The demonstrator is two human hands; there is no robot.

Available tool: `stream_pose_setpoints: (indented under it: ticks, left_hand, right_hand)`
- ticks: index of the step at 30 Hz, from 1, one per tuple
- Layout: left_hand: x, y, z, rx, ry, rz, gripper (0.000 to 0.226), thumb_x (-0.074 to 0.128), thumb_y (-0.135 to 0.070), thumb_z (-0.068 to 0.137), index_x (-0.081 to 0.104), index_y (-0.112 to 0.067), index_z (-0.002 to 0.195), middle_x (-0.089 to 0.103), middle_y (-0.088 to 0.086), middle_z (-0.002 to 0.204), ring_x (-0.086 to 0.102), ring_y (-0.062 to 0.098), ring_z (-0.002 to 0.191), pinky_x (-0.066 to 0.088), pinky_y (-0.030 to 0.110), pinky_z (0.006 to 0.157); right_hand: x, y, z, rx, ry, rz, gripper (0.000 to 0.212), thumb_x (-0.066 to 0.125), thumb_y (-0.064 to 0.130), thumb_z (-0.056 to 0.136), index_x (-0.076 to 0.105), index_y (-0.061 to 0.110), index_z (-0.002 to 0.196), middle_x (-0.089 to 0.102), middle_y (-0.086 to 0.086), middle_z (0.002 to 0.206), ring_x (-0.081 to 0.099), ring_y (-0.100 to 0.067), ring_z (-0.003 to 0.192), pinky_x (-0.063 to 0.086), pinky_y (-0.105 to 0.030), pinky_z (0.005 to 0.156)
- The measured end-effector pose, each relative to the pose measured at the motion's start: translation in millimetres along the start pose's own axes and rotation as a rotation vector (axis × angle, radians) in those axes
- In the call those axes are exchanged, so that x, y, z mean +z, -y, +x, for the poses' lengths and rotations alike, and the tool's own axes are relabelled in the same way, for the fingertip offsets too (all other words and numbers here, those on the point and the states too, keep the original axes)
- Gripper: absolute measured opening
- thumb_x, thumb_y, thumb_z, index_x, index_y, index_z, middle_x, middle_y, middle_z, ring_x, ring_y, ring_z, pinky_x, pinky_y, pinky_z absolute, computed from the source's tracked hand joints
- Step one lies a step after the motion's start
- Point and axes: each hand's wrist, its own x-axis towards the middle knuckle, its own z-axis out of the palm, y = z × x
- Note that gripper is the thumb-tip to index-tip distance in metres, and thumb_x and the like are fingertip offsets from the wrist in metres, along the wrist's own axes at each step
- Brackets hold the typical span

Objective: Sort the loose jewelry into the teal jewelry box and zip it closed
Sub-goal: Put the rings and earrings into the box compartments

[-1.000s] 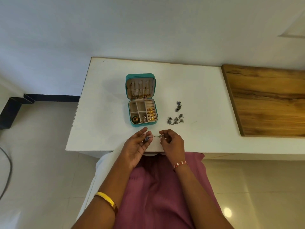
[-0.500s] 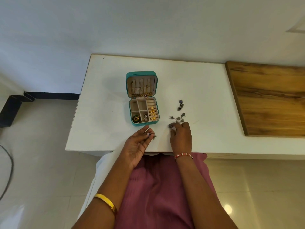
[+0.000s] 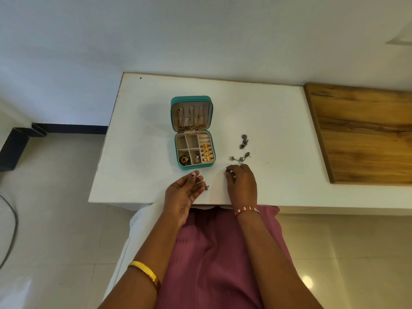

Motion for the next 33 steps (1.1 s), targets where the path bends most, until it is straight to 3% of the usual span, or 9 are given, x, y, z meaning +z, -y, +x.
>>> stream_pose_setpoints:
  ticks: [7, 11, 16, 22, 25, 27, 28, 31, 33]
  left_hand:
    - [-1.7, -8.2, -12.0, 0.084, -0.033, -0.018, 0.014, 0.051, -0.010, 0.089, 0.064, -0.007, 0.094, 0.072, 0.003, 0.071, 0.070, 0.014, 0.068, 0.058, 0.023, 0.066]
    - [-1.3, -21.8, -20.6, 0.157, -0.033, -0.022, 0.015, 0.050, -0.010, 0.090, 0.064, -0.005, 0.093, 0.071, 0.001, 0.066, 0.068, 0.011, 0.064, 0.058, 0.023, 0.069]
    - [0.8, -43.1, -21.8, 0.229, -0.016, -0.045, 0.014, 0.050, -0.012, 0.090, 0.064, -0.008, 0.089, 0.071, -0.001, 0.067, 0.068, 0.011, 0.065, 0.058, 0.025, 0.070]
    - [9.8, -56.4, -12.4, 0.300, -0.057, 0.005, 0.014, 0.053, -0.016, 0.089, 0.066, -0.012, 0.088, 0.072, -0.004, 0.068, 0.068, 0.010, 0.070, 0.058, 0.025, 0.071]
    - [10.3, -57.9, -5.4, 0.299, -0.068, 0.010, 0.014, 0.054, -0.019, 0.088, 0.067, -0.013, 0.087, 0.071, -0.004, 0.069, 0.068, 0.011, 0.071, 0.058, 0.025, 0.070]
    - [9.5, -57.7, -2.2, 0.283, -0.052, -0.001, 0.014, 0.054, -0.019, 0.088, 0.067, -0.013, 0.087, 0.071, -0.003, 0.069, 0.068, 0.012, 0.071, 0.058, 0.027, 0.072]
    - [9.1, -57.4, -1.5, 0.275, -0.047, -0.001, 0.014, 0.054, -0.019, 0.088, 0.067, -0.013, 0.087, 0.071, -0.002, 0.069, 0.068, 0.013, 0.071, 0.057, 0.027, 0.073]
    - [6.8, -55.9, 0.4, 0.259, -0.037, 0.011, 0.014, 0.053, -0.019, 0.088, 0.067, -0.014, 0.088, 0.071, -0.002, 0.067, 0.068, 0.013, 0.070, 0.058, 0.029, 0.074]
    - [6.1, -55.0, 0.9, 0.255, -0.040, 0.032, 0.014, 0.054, -0.019, 0.088, 0.067, -0.015, 0.087, 0.070, -0.002, 0.066, 0.068, 0.014, 0.070, 0.058, 0.031, 0.074]
  right_hand:
    - [-6.5, 20.7, -13.3, 0.041, -0.100, 0.369, 0.013, 0.057, 0.007, 0.088, 0.064, 0.005, 0.099, 0.065, -0.006, 0.097, 0.057, -0.013, 0.083, 0.041, -0.013, 0.073]
    - [-12.3, 39.0, -12.3, 0.162, -0.079, 0.709, 0.010, 0.057, 0.004, 0.088, 0.060, 0.013, 0.089, 0.065, -0.008, 0.089, 0.061, -0.019, 0.079, 0.054, -0.028, 0.076]
    - [-23.0, 72.8, 0.1, 0.157, -0.005, 0.979, 0.011, 0.052, -0.001, 0.089, 0.059, 0.006, 0.090, 0.064, -0.014, 0.088, 0.063, -0.019, 0.073, 0.055, -0.018, 0.064]
    - [-12.1, 94.7, 35.6, 0.077, 0.027, 0.871, 0.010, 0.055, -0.001, 0.087, 0.061, 0.004, 0.092, 0.065, -0.013, 0.090, 0.065, -0.014, 0.070, 0.055, -0.018, 0.062]
    - [1.6, 93.3, 51.1, 0.076, 0.027, 0.741, 0.011, 0.058, 0.000, 0.085, 0.063, 0.003, 0.094, 0.067, -0.013, 0.091, 0.065, -0.011, 0.068, 0.057, -0.026, 0.069]
    - [9.5, 92.3, 57.0, 0.092, 0.033, 0.674, 0.012, 0.059, 0.002, 0.084, 0.065, 0.004, 0.094, 0.068, -0.013, 0.092, 0.066, -0.018, 0.074, 0.057, -0.032, 0.074]
    - [12.3, 91.7, 58.8, 0.091, 0.033, 0.646, 0.012, 0.060, 0.002, 0.084, 0.065, 0.005, 0.094, 0.068, -0.012, 0.092, 0.066, -0.021, 0.078, 0.057, -0.029, 0.075]
    - [18.8, 93.0, 62.8, 0.036, 0.012, 0.508, 0.012, 0.062, 0.005, 0.083, 0.066, 0.005, 0.094, 0.066, -0.005, 0.089, 0.060, -0.013, 0.076, 0.044, -0.001, 0.064]
    - [22.5, 94.8, 65.1, 0.016, 0.003, 0.431, 0.013, 0.064, 0.006, 0.082, 0.067, 0.005, 0.093, 0.066, -0.004, 0.090, 0.057, -0.012, 0.078, 0.039, 0.002, 0.059]
